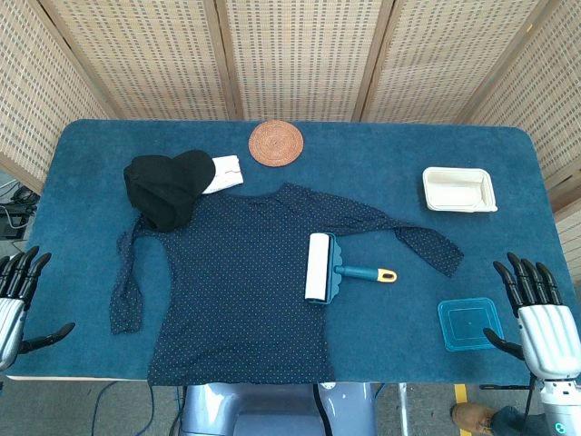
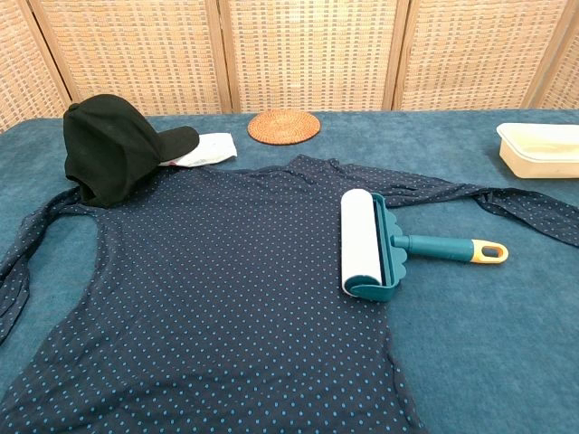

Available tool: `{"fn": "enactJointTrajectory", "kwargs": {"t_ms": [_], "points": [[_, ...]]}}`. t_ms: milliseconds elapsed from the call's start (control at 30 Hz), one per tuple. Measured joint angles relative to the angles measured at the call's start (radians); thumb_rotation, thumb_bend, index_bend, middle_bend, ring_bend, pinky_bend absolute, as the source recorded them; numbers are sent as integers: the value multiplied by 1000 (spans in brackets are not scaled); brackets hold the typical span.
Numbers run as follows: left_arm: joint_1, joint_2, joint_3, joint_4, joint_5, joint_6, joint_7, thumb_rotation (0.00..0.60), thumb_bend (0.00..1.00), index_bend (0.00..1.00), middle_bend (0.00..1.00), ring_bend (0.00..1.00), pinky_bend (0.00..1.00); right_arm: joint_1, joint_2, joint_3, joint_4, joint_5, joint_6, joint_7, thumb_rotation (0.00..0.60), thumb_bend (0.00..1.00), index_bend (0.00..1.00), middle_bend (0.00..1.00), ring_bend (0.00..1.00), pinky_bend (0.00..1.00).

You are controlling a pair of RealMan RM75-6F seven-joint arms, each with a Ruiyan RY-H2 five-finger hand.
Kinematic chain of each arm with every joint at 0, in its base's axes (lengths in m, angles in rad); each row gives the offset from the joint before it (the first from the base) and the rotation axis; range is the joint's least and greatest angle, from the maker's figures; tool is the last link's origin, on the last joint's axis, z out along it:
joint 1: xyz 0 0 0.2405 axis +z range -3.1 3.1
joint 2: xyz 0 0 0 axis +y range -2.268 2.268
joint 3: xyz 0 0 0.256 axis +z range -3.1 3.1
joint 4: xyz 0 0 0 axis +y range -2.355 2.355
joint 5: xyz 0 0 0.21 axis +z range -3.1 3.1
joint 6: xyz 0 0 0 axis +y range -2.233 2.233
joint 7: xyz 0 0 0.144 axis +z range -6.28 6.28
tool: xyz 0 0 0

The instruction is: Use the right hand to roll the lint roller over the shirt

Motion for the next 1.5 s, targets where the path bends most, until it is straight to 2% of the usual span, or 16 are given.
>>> {"fn": "enactJointTrajectory", "kwargs": {"t_ms": [267,300,333,367,400,433,467,500,533,567,767,867,967,1100,1300,1500], "points": [[-1,1,-3,1,-3,-2,-6,600,0,0,0,0,0,4,-10,2,16,-11,2,25,600,0,0,18,3,0],[-2,1,-5,1,-6,-3,-6,600,0,0,0,0,0,10,-12,4,16,-5,-9,22,600,0,0,56,31,0],[-3,1,-7,0,-11,-6,-7,600,0,0,0,0,0,16,-13,8,16,2,-20,18,600,0,0,159,125,0],[-5,1,-10,0,-16,-8,-7,600,0,0,0,0,0,24,-14,13,16,9,-31,10,600,0,0,311,287,34],[-7,1,-12,0,-22,-12,-7,600,0,0,0,0,0,39,-15,24,14,20,-49,-7,600,0,0,423,416,110],[-10,1,-15,-1,-29,-19,-7,600,0,0,0,0,0,52,-15,33,12,29,-66,-21,600,0,0,573,593,315],[-13,0,-17,-2,-34,-25,-7,600,0,0,0,0,0,68,-14,42,9,39,-87,-34,600,0,0,657,693,495],[-16,0,-18,-2,-39,-30,-6,600,0,0,0,0,0,91,-11,55,2,55,-120,-51,600,0,0,762,818,792],[-19,0,-20,-3,-46,-37,-4,600,0,0,0,0,0,110,-8,65,-4,71,-148,-65,600,0,0,810,883,924],[-21,-1,-22,-4,-52,-42,-3,600,0,0,0,0,0,129,-4,75,-10,89,-180,-80,600,0,0,850,939,990],[-32,-6,-36,-3,-99,-65,13,600,0,0,0,0,0,294,20,146,-60,306,-463,-177,600,0,0,946,1000,1000],[-38,-8,-43,-1,-123,-79,16,600,0,0,0,0,0,388,16,174,-77,480,-572,-251,600,0,1,979,1000,1000],[-47,-11,-50,1,-149,-99,18,600,0,0,0,0,0,489,-7,191,-87,683,-619,-335,600,0,83,997,1000,1000],[-60,-19,-57,4,-171,-121,38,600,0,0,0,0,0,642,-75,195,-86,983,-632,-465,600,26,270,1000,1000,1000],[-75,-30,-60,6,-193,-143,55,600,0,0,0,0,0,858,-242,186,-53,1323,-546,-641,600,197,450,1000,1000,1000],[-77,-29,-58,3,-194,-145,55,600,0,0,0,0,0,931,-389,159,14,1419,-450,-705,600,261,443,1000,1000,1000]]}}
